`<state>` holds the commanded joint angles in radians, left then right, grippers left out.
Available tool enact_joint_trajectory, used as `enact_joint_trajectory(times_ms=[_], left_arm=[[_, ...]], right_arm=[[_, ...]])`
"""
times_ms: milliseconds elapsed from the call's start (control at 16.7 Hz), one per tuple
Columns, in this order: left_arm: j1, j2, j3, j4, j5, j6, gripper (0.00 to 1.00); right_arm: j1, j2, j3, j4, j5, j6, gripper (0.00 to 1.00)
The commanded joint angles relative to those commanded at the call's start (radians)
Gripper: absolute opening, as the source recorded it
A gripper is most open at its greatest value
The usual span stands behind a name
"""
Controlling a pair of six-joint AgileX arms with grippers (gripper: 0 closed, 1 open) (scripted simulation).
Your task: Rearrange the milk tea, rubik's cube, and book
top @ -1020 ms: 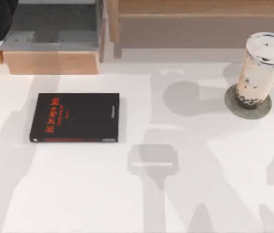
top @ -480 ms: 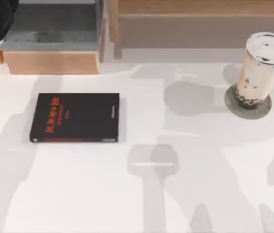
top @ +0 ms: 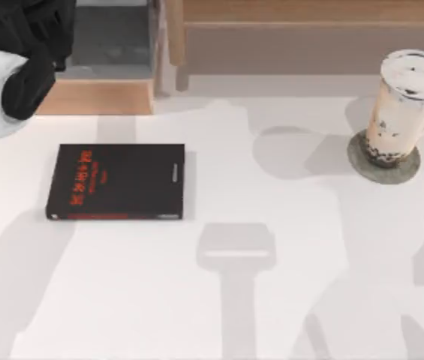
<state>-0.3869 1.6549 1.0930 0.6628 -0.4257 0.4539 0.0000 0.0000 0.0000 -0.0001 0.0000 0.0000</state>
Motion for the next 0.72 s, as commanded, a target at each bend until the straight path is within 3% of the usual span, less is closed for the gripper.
enact_joint_trajectory(times_ms=[360,720], left_arm=[[-0.145,-0.11,-0.301,0.066,-0.115,0.447,0.0],[-0.184,0.029,-0.556,0.063,-0.056,0.769,0.0]], right_arm=[[0.0,0.0,0.0,0.0,0.0,0.0,1.0],[0.0,0.0,0.0,0.0,0.0,0.0,1.0]])
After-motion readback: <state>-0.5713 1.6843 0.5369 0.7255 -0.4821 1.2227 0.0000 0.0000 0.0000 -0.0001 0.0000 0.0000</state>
